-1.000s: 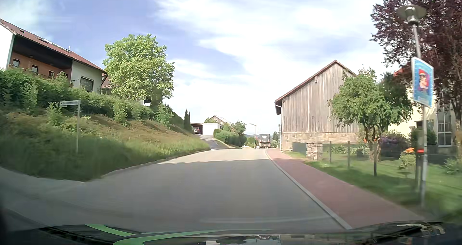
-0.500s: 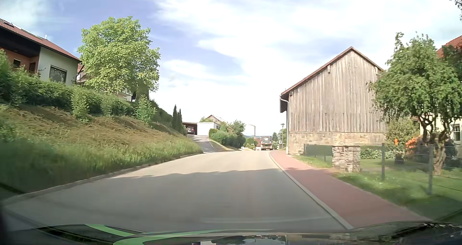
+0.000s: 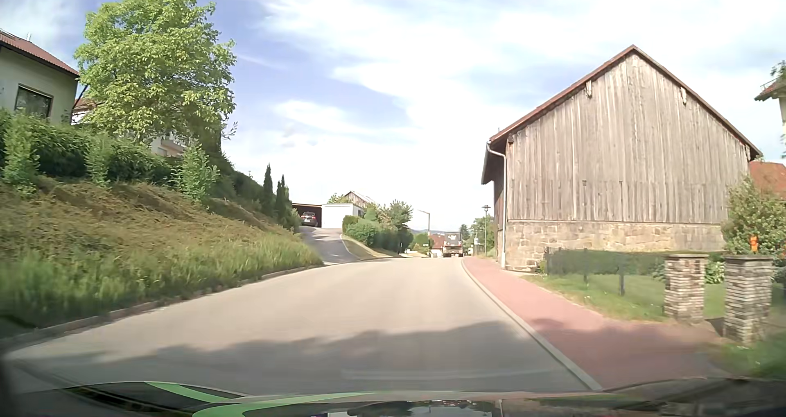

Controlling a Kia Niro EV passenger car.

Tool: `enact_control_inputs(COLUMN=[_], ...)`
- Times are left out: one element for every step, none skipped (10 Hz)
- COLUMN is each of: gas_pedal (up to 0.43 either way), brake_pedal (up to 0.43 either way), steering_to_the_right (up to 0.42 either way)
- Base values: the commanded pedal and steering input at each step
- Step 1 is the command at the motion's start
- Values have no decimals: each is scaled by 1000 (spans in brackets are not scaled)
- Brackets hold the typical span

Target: Follow the waypoints while adhering to traffic rules and regulations

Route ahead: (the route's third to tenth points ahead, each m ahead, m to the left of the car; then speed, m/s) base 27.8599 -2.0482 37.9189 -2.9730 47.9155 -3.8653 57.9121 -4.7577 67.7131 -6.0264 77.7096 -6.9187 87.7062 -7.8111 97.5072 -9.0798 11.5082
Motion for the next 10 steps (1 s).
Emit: enact_control_inputs(gas_pedal=[110,110,110,110,110,98,98,98,98,98], brake_pedal=[0,0,0,0,0,0,0,0,0,0], steering_to_the_right=[10,10,11,11,12,13,13,13,12,12])
